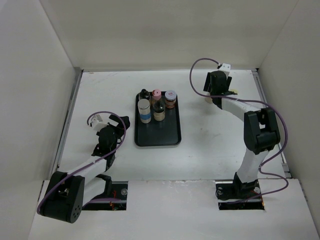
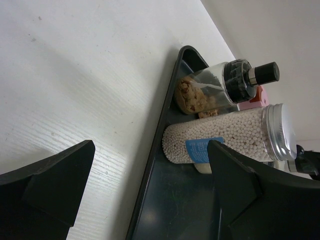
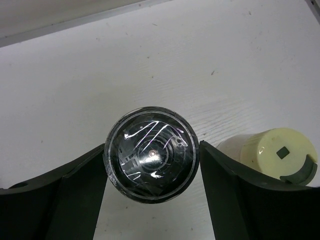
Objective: Organize the condiment bottles
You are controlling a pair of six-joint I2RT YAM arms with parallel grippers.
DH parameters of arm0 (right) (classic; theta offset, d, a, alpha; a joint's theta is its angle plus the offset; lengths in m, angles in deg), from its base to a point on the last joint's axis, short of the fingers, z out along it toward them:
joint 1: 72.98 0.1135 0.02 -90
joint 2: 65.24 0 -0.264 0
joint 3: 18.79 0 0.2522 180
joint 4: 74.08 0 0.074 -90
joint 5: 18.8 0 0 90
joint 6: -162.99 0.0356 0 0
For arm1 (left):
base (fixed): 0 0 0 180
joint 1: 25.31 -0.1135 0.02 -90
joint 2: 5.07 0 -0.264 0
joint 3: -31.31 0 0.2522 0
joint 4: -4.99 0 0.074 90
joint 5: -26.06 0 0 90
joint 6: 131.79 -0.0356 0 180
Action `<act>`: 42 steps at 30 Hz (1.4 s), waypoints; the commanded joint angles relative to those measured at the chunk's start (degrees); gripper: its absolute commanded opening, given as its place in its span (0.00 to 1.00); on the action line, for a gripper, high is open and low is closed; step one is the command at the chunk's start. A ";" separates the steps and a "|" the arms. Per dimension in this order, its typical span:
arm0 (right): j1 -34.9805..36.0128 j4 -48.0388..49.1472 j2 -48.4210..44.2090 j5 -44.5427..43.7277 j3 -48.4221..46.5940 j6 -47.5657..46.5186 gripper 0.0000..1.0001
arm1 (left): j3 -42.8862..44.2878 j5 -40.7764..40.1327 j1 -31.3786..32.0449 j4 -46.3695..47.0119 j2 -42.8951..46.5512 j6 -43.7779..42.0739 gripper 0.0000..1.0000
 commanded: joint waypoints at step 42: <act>27.74 12.85 -7.10 5.14 5.91 4.34 0.50 | 0.54 0.17 -0.01 2.53 0.97 0.21 1.00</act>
